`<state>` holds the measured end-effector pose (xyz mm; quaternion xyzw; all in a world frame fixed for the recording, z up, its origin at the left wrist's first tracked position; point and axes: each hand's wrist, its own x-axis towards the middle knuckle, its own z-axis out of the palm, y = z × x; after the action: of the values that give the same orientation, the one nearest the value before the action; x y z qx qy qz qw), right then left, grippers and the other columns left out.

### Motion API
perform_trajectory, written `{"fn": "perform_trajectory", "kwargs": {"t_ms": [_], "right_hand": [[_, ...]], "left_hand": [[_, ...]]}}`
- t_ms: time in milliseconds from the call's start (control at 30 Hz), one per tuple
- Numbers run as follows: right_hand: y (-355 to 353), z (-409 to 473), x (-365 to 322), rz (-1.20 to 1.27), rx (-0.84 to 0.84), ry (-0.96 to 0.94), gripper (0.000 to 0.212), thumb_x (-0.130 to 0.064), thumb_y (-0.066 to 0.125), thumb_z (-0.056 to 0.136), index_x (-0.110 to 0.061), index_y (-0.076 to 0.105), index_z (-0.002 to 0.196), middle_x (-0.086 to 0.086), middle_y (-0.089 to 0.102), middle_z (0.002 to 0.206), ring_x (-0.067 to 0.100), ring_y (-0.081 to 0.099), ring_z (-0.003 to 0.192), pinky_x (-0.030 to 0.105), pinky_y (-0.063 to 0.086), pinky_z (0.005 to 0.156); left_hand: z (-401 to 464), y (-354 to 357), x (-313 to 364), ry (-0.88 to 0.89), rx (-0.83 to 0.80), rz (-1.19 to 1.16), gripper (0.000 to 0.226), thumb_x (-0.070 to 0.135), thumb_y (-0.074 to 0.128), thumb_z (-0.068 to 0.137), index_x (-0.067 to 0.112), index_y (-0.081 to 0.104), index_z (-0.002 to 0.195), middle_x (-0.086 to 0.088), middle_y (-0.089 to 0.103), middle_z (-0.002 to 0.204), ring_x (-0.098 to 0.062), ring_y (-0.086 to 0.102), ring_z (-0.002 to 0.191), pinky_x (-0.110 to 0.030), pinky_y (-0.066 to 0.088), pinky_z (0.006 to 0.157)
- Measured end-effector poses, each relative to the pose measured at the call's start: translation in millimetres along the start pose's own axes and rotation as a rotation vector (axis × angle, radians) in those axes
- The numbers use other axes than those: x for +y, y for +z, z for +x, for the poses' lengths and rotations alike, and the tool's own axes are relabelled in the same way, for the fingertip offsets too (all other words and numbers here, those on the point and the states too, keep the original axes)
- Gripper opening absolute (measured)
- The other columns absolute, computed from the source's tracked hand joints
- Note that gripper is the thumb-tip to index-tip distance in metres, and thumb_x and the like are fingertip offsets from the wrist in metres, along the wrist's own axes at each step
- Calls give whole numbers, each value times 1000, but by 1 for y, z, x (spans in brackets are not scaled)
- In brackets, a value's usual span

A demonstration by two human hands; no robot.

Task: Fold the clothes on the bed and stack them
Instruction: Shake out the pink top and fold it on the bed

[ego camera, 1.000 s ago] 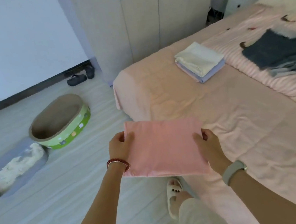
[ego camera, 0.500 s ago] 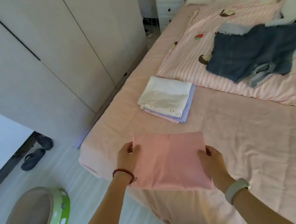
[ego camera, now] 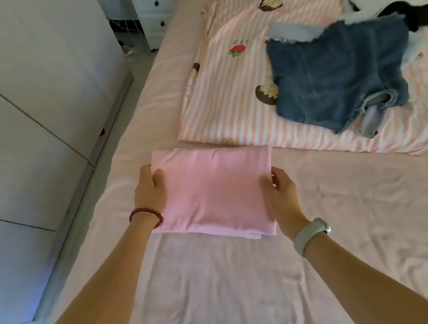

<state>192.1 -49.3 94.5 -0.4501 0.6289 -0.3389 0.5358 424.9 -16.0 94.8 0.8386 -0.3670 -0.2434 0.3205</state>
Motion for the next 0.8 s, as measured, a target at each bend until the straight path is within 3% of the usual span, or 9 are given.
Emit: {"fn": "perform_trajectory", "kwargs": {"t_ms": [167, 333, 400, 467, 533, 567, 667, 733, 800], "right_hand": [[21, 53, 31, -86, 89, 16, 19, -14, 41, 95, -21, 53, 109, -7, 57, 87, 9, 53, 73, 22, 47, 64], [19, 66, 54, -223, 131, 198, 41, -20, 47, 95, -14, 39, 135, 9, 51, 119, 22, 54, 94, 38, 49, 81], [18, 58, 54, -455, 208, -24, 50, -17, 50, 93, -13, 34, 139, 12, 42, 130, 27, 48, 111, 42, 42, 95], [20, 49, 53, -772, 238, -363, 53, -8, 53, 88, -8, 39, 138, 19, 42, 134, 35, 42, 121, 47, 34, 101], [24, 50, 53, -999, 167, -565, 56, -9, 56, 85, -10, 40, 139, 23, 40, 140, 41, 38, 129, 55, 27, 105], [27, 54, 52, -1096, 78, -545, 57, -15, 52, 89, -16, 34, 143, 21, 30, 148, 40, 27, 136, 57, 17, 109], [29, 72, 63, -1280, -158, -338, 54, -37, 24, 99, -35, 1, 148, 1, -13, 157, 22, -12, 144, 52, -3, 114], [27, 81, 70, -1253, -252, -288, 52, -40, 19, 99, -38, -2, 147, -4, -19, 155, 18, -17, 143, 51, -2, 115], [18, 84, 67, -1153, -332, -297, 51, -35, 23, 100, -35, 6, 148, -6, -15, 156, 15, -14, 143, 49, 1, 115]], "left_hand": [[58, 43, -26, 25, -81, -59, 29, 22, 35, 99, 2, 44, 119, -16, 55, 99, -37, 53, 97, -33, 36, 74], [69, 71, -45, -87, -143, 31, 40, 19, 40, 97, 8, 37, 135, -20, 52, 123, -38, 51, 107, -33, 37, 81], [62, 73, -46, 6, -1, 208, 48, 16, 44, 94, 10, 33, 140, -20, 42, 134, -40, 46, 115, -43, 38, 90], [52, 75, -41, 252, 100, 413, 52, 19, 45, 89, 13, 37, 140, -19, 40, 141, -41, 40, 124, -52, 34, 96], [43, 82, -36, 494, 39, 539, 56, 31, 41, 86, 18, 39, 141, -17, 35, 147, -41, 32, 133, -58, 27, 103], [42, 86, -36, 538, -49, 593, 58, 37, 38, 88, 22, 34, 143, -15, 27, 151, -40, 24, 138, -60, 21, 105], [45, 101, -47, 389, -319, 679, 63, 52, 30, 93, 37, 1, 147, -3, -9, 157, -28, -9, 144, -58, 10, 111], [50, 105, -54, 322, -400, 731, 67, 57, 27, 91, 41, -9, 145, 2, -18, 156, -24, -16, 143, -60, 8, 111], [49, 106, -43, 319, -379, 802, 67, 56, 30, 90, 39, -2, 146, 0, -14, 156, -26, -13, 143, -64, 4, 108]]}}
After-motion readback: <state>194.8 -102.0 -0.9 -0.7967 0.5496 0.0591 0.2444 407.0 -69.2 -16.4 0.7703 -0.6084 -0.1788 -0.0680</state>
